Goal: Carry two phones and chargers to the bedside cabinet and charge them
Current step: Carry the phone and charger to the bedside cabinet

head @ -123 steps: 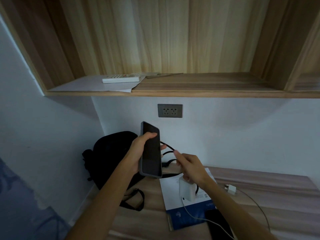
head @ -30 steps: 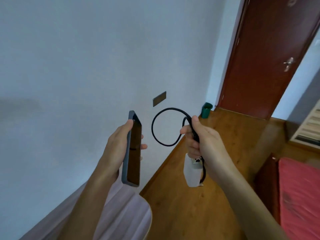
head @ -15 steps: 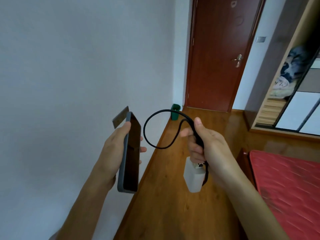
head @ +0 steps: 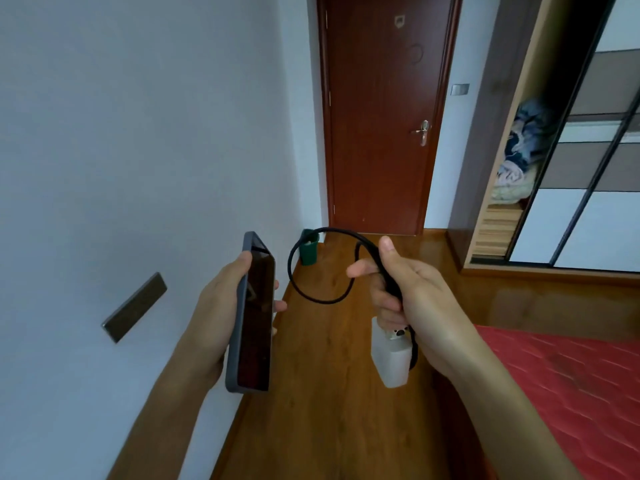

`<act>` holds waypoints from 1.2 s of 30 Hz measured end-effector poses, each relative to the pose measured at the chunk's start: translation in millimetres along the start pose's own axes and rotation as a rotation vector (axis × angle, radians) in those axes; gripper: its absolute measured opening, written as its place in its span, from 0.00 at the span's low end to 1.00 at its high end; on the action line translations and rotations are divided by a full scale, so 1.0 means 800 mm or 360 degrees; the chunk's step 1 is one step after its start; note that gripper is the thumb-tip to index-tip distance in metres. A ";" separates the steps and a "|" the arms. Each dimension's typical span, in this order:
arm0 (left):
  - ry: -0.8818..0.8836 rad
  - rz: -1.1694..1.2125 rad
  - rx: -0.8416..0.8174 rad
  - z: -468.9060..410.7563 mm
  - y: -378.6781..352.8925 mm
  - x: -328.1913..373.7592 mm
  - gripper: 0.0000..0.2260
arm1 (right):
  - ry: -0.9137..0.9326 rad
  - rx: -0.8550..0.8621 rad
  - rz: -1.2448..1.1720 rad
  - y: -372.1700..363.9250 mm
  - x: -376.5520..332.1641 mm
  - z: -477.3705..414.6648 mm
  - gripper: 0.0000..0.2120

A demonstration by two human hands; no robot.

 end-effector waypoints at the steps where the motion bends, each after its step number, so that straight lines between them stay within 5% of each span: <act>1: 0.0006 0.0014 -0.0006 -0.016 -0.014 0.000 0.27 | 0.0006 0.0018 0.0022 0.016 -0.005 -0.012 0.25; 14: -0.0007 0.0073 -0.0154 -0.247 -0.142 -0.029 0.20 | 0.0028 0.0261 0.0046 0.161 -0.019 -0.192 0.21; 26: 0.0057 0.0093 -0.0441 -0.548 -0.223 -0.035 0.26 | 0.0097 0.0513 0.0045 0.248 -0.052 -0.432 0.15; 32: 0.0115 0.0133 -0.0589 -0.652 -0.287 -0.041 0.34 | 0.0141 0.0688 0.0100 0.315 -0.059 -0.520 0.19; 36: 0.0170 0.0151 -0.0652 -0.719 -0.351 -0.054 0.29 | 0.0126 0.0786 0.0081 0.377 -0.054 -0.572 0.21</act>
Point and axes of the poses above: each hand's wrist, its own z-axis away from the middle knuckle, its own y-axis out of the back of the hand, x = y × z, the point moved 5 cm from there along -z, towards the middle knuckle, and after that the axes turned 8 degrees about -y, right-handed, at the moved point
